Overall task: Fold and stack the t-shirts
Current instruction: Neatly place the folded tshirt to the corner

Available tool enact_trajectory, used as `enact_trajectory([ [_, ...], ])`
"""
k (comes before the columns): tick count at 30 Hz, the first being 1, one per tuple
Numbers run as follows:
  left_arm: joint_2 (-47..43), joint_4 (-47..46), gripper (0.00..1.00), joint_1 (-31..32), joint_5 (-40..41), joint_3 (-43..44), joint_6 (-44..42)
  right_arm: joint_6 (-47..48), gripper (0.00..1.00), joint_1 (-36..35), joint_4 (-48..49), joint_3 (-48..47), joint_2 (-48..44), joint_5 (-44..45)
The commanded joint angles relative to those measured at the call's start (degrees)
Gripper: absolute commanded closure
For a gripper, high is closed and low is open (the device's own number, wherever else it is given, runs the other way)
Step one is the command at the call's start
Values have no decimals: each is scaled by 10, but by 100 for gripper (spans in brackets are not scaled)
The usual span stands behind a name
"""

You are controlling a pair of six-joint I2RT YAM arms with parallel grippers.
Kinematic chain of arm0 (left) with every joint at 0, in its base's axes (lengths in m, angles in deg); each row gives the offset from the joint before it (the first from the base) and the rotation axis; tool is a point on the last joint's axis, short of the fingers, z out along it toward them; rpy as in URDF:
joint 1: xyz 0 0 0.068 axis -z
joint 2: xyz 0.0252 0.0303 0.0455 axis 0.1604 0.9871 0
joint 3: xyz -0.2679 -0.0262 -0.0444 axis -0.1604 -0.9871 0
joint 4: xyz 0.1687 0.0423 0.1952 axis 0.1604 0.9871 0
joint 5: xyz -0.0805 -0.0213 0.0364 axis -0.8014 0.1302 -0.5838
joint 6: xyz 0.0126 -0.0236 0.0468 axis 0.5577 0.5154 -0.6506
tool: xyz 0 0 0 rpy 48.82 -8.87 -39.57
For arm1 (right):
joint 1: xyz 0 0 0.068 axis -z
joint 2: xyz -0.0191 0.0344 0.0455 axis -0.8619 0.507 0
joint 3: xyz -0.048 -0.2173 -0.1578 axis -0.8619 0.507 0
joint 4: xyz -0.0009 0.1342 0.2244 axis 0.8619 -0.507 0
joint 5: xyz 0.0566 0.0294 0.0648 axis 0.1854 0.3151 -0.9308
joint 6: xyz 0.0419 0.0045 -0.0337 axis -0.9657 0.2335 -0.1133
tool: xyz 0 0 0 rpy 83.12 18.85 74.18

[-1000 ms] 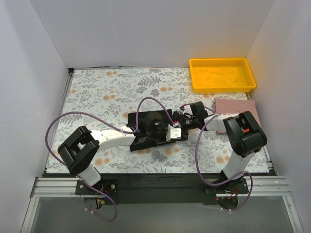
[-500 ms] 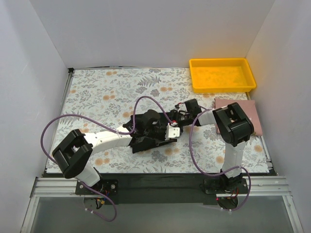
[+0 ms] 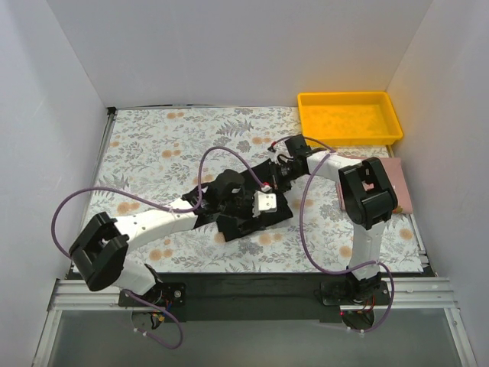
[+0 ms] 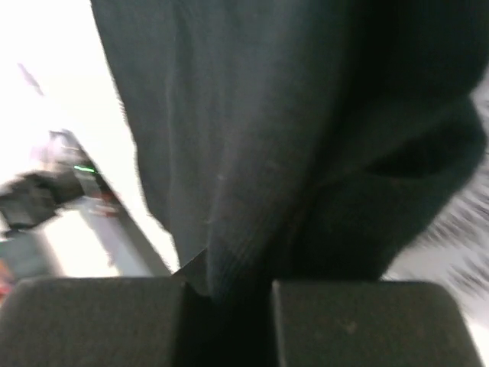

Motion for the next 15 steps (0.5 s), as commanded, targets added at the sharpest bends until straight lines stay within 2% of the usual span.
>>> enact_trajectory([
  [1, -66, 82, 43, -16, 7, 35, 40, 229, 99, 10, -247, -46, -44, 96],
  [2, -80, 98, 36, -20, 10, 37, 42, 262, 99, 21, -266, -46, -49, 109],
  [5, -98, 144, 30, -26, 51, 41, 42, 330, 99, 42, -327, -46, -71, 171],
  [9, -129, 179, 30, -44, 89, 36, 36, 388, 99, 73, -366, -43, -103, 230],
  [15, -144, 201, 29, -62, 125, 29, 35, 438, 99, 138, -398, -56, -156, 245],
])
